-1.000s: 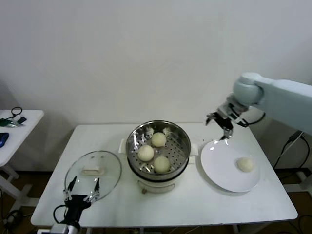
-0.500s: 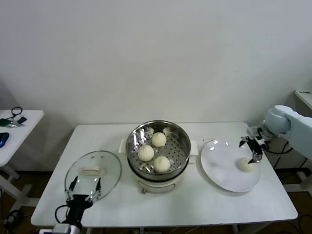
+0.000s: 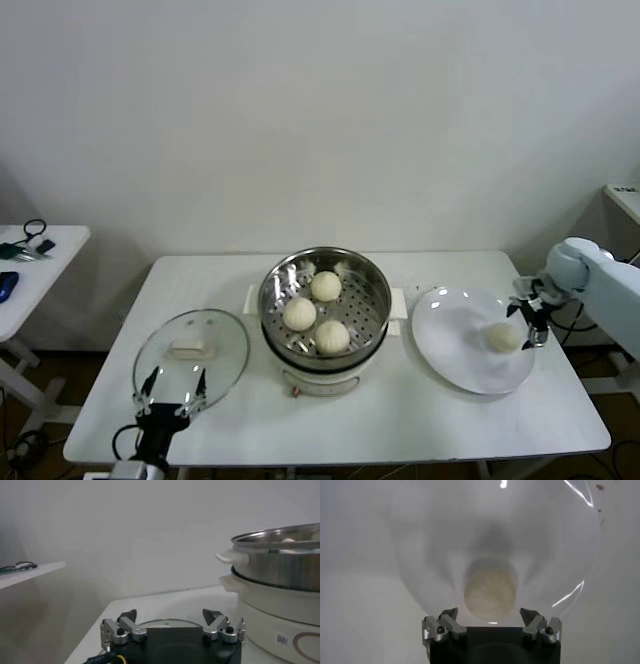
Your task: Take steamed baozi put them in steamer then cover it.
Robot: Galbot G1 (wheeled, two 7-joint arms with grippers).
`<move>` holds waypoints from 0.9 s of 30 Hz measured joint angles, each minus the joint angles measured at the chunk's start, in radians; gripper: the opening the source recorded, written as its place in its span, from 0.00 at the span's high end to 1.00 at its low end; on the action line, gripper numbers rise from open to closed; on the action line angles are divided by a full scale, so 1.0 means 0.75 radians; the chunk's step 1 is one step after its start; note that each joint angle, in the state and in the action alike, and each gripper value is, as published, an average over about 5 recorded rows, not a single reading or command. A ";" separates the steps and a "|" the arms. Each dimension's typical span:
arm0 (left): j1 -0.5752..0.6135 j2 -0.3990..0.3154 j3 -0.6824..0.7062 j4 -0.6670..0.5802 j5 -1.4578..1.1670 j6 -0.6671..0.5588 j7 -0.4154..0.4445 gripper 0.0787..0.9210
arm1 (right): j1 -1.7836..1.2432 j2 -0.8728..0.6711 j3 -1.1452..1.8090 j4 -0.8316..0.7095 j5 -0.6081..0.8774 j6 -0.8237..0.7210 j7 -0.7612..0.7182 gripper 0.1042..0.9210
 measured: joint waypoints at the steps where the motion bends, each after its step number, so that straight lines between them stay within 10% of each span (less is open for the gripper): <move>1: -0.001 0.000 -0.001 0.003 0.000 0.000 0.000 0.12 | -0.004 0.012 0.007 -0.016 -0.007 0.003 0.000 0.12; 27: -0.007 -0.003 -0.004 0.029 0.010 -0.006 0.000 0.12 | -0.002 0.115 0.018 -0.151 -0.001 0.024 -0.033 0.31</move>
